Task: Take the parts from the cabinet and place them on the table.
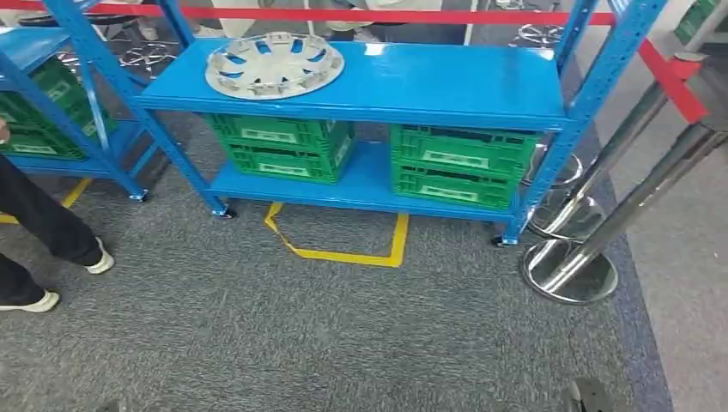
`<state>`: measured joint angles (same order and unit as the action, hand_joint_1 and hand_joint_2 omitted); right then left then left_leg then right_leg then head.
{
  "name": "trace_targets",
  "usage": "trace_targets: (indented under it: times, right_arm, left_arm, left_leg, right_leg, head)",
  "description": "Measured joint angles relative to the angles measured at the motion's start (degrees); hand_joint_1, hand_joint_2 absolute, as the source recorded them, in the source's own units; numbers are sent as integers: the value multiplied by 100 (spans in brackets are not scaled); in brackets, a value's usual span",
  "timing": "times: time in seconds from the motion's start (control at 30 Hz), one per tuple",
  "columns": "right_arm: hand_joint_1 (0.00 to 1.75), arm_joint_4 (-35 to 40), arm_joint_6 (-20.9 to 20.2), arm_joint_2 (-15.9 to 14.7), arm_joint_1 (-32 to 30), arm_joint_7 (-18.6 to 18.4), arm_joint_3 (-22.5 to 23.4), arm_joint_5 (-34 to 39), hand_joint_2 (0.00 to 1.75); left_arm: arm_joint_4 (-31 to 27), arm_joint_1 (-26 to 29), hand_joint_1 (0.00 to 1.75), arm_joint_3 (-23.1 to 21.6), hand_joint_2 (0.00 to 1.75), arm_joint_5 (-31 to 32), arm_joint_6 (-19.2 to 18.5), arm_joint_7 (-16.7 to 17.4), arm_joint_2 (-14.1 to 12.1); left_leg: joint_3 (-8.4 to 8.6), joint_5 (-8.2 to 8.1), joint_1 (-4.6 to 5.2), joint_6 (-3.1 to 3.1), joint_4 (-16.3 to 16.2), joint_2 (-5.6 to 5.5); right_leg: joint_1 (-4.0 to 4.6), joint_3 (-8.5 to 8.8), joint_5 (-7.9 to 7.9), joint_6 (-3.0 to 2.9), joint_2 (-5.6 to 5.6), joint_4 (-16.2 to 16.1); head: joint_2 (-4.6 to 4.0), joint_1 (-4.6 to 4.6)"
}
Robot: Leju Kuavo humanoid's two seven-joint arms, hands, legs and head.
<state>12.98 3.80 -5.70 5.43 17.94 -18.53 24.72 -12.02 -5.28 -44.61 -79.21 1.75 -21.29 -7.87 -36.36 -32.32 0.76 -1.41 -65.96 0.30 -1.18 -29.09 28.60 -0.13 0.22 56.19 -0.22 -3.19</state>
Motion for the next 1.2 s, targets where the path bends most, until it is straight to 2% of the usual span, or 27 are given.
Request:
trace_targets:
  times: [0.03, 0.07, 0.1, 0.13, 0.2, 0.23, 0.27, 0.3, 0.37, 0.4, 0.43, 0.47, 0.53, 0.57, 0.6, 0.63, 0.67, 0.7, 0.73, 0.77, 0.87, 0.93, 0.97, 1.07, 1.1, 1.13, 1.2]
  right_arm:
    - [0, 0, -2, 0, -6, 0, 0, 0, 0]
    - [0, 0, -9, 0, -10, 2, 0, 4, 0]
    - [0, 0, -11, 0, -11, 7, 0, 7, 0]
    - [0, 0, -15, 0, -9, 11, 0, 26, 0]
    - [0, 0, -17, 0, -5, 13, 0, 28, 0]
    - [0, 0, -24, 0, -4, 20, 0, 31, 0]
    - [0, 0, -24, 0, 0, 24, 0, 31, 0]
    - [0, 0, -24, 2, 0, 26, 0, 31, 0]
    - [0, 0, -26, 2, -2, 24, 0, 31, 0]
    - [0, 0, -35, 0, 0, 26, 0, 31, 0]
    - [0, 0, -52, 0, -5, 24, 0, 31, 0]
    - [0, 0, -65, 0, 0, 24, 0, 31, 0]
    - [0, 0, -79, 0, 2, 24, -2, 28, 0]
    - [0, 0, -83, 0, -8, 13, -2, 28, 0]
    - [0, 0, -85, 0, -15, 9, -7, 20, 0]
    - [0, -2, -85, 0, -15, 9, -7, 20, 0]
    - [0, 0, -85, 0, -13, 9, -9, 7, 0]
    - [0, 0, -85, 0, -11, 9, -11, 0, 0]
    - [0, -2, -83, -6, -10, 7, -13, 0, 0]
    - [0, -2, -79, -22, -12, 0, -17, 0, 0]
    - [0, -2, -77, -22, -2, -7, -33, -4, 0]
    - [0, 0, -76, -13, 1, -9, -50, -2, 0]
    - [0, 0, -74, -13, 5, -9, -52, -4, 0]
    - [0, 0, -74, -13, -1, -13, -59, -4, 0]
    - [0, 0, -74, -13, 0, -17, -63, -4, 0]
    - [0, 0, -74, -13, 0, -20, -66, -4, 0]
    - [0, 0, -74, -13, 1, -22, -87, -15, 0]
  left_arm:
    - [0, 8, 0, 0, 0, 0, 2, 0, 0]
    - [0, 17, 0, 0, 0, 0, 0, 2, 2]
    - [0, 26, 0, 0, 0, 2, 2, 7, 2]
    - [0, 27, 0, 0, 0, 2, 2, 11, 2]
    - [0, 21, 0, 0, 0, 2, 7, 11, 0]
    - [0, 21, 0, 0, 0, 2, 15, 11, -2]
    - [0, 12, 0, 0, 0, 4, 15, 11, -2]
    - [0, 11, 0, 0, 0, 4, 15, 11, -4]
    - [0, 8, 0, 0, 0, 4, 15, 11, 0]
    - [0, 6, 0, 0, 0, 4, 15, 11, -2]
    - [0, 7, 0, 0, 0, 4, 15, 13, 0]
    - [0, 8, 0, 0, 0, 4, 15, 13, 0]
    - [0, 16, 0, 0, 0, 4, 20, 13, -2]
    - [0, 17, 0, 0, 0, 2, 22, 13, -2]
    - [0, 21, 0, 0, 0, 2, 22, 15, -2]
    - [0, 25, 0, 0, 0, 0, 22, 15, 0]
    - [0, 25, 0, 0, 0, 0, 22, 20, 2]
    - [0, 21, 0, 0, 0, 0, 22, 20, 7]
    - [0, 20, 0, 0, 0, 2, 22, 18, 22]
    - [0, 8, 0, 0, 0, 2, 20, 17, 35]
    - [0, 10, 0, 0, 0, 2, 20, 20, 31]
    - [2, 29, 0, 0, 0, 0, 20, 20, 9]
    - [2, 16, 0, 0, 0, 2, 18, 20, 15]
    - [2, -2, 0, 0, 0, 2, 17, 20, 6]
    - [2, 8, 0, 0, 0, 2, 17, 20, 7]
    - [2, 15, 0, 0, 0, 2, 17, 20, 7]
    - [2, 21, 0, 0, 0, 2, 17, 20, 0]
  left_leg:
    - [-226, -173, -41, -32, -451, 1]
    - [-395, -246, -79, -59, -766, 1]
    - [-445, -180, -114, -80, -814, 2]
    - [-350, 17, -141, -96, -574, 2]
    - [158, 569, -179, -108, 490, 0]
    - [384, 716, -193, -103, 953, -17]
    - [437, 653, -154, -105, 1088, -34]
    - [422, 660, -146, -81, 1077, -41]
    - [425, 639, -107, -14, 1074, -41]
    - [449, 670, -135, 41, 1140, -35]
    - [483, 686, -152, 74, 1181, 1]
    - [496, 676, -142, 136, 1192, 4]
    - [502, 663, -103, 173, 1190, 4]
    - [504, 658, -78, 190, 1186, 0]
    - [513, 654, -55, 196, 1184, -14]
    - [530, 648, -34, 203, 1184, -32]
    - [547, 643, -17, 209, 1180, -60]
    - [570, 632, -1, 210, 1177, -84]
    - [578, 623, -6, 210, 1175, -104]
    - [559, 615, 54, 195, 1143, -120]
    - [518, 647, -1, 132, 1152, -189]
    - [505, 579, 21, 74, 1053, -205]
    - [386, 405, 12, 8, 813, -155]
    - [-288, -159, -106, -122, -516, -122]
    - [-422, -155, -146, -155, -732, -107]
    - [-392, -26, -174, -179, -635, -89]
    - [10, 470, -208, -215, 244, -31]
  right_leg:
    - [-2, -9, 1, -1, 2, 1]
    - [-9, -13, 2, 0, 10, 2]
    - [-18, -11, 3, 2, 22, 2]
    - [-35, -4, 8, 9, 34, 2]
    - [-69, 30, 30, 46, 64, 1]
    - [-72, 35, 40, 74, 72, -5]
    - [-45, 20, 64, 121, 85, 17]
    - [-55, 22, 53, 161, 93, -3]
    - [-75, 57, 42, 254, 93, -76]
    - [-74, 74, 56, 300, 95, -80]
    - [-85, 20, 141, 301, 62, 31]
    - [-69, -119, 351, 290, 29, 331]
    - [-48, -585, 821, 278, 27, 1340]
    - [-30, -771, 932, 274, 27, 1724]
    - [-23, -834, 897, 264, 27, 1837]
    - [-11, -766, 736, 245, 27, 1680]
    - [11, -595, 491, 212, 28, 1305]
    - [31, -332, 183, 159, 50, 735]
    - [69, -108, -41, 94, 148, 238]
    - [71, -30, 25, 42, 198, 50]
    - [86, -8, 27, 27, 142, -37]
    - [17, 103, -36, -37, 56, -144]
    - [2, 106, -61, -72, 40, -168]
    - [-3, 89, -64, -78, -79, -170]
    - [-12, 92, -58, -70, -112, -170]
    - [-24, 102, -51, -58, -141, -170]
    - [-61, 135, -22, -11, -201, -169]
  head:
    - [0, -24]
    - [0, -48]
    - [0, -61]
    - [0, -78]
    - [0, -120]
    - [0, -153]
    - [0, -201]
    - [0, -188]
    - [0, -153]
    - [0, -147]
    - [0, -111]
    - [0, -48]
    - [0, 55]
    - [0, 75]
    - [0, 109]
    - [0, 135]
    - [0, 157]
    - [0, 194]
    - [0, 225]
    - [0, 221]
    - [0, 212]
    - [0, 256]
    - [0, 184]
    - [0, 110]
    - [0, 101]
    - [0, 92]
    - [0, 63]
